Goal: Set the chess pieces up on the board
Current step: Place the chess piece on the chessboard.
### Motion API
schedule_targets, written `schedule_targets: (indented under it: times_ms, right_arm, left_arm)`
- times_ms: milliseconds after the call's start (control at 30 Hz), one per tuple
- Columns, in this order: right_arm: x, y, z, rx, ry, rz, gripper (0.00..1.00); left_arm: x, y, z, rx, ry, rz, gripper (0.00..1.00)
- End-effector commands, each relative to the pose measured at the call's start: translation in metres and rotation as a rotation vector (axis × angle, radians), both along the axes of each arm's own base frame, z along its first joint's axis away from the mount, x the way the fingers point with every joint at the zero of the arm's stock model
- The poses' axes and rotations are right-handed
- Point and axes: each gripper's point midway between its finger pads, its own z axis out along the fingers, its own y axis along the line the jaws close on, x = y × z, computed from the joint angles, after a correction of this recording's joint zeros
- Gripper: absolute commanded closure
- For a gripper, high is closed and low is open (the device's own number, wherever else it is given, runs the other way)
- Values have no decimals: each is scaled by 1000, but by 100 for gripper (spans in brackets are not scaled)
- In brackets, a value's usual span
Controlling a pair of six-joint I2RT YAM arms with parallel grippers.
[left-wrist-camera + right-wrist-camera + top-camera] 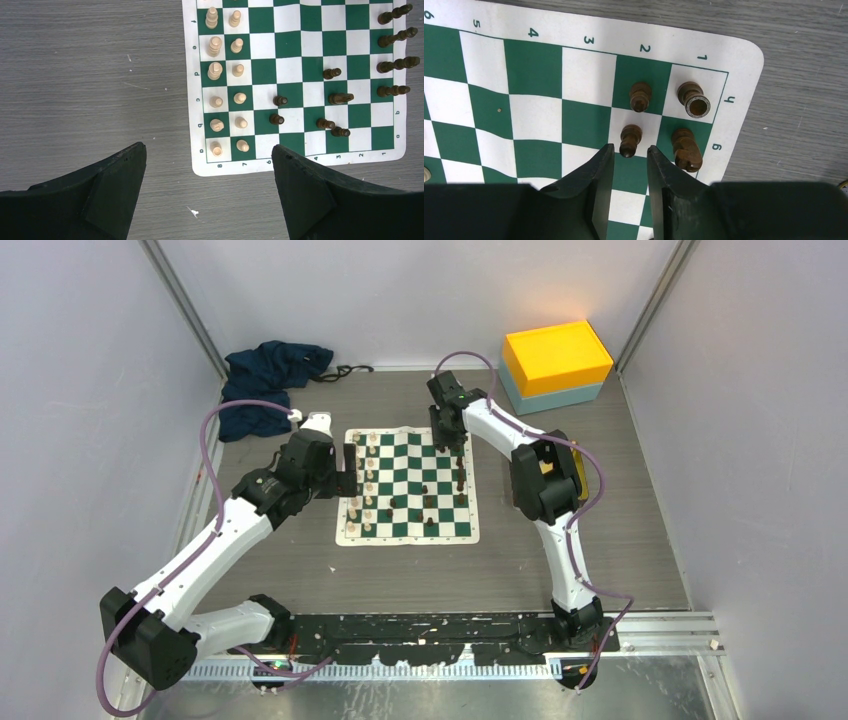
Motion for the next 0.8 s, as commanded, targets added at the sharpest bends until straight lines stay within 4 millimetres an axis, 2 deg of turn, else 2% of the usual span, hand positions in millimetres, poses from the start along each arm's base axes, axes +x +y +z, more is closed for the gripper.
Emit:
schedule_targets:
  times_ms: [0,233,367,533,767]
  right_arm:
    - [14,1,30,11,-82,4,63]
    - [12,0,42,5,-102,14,63]
    - [5,3,59,-16,-131,43,63]
    - [-17,13,73,-24,-137,86,63]
    - [-57,30,79,-29,-119,155,63]
  left_arm:
    - [4,0,8,-15,-29,4,4]
    - [3,-1,10,-25,-31,5,4]
    - [3,-2,9,-26,-30,2,4]
    - [3,-3,7,-32,-25,1,4]
    - [3,-4,8,-39,-30,-1,4]
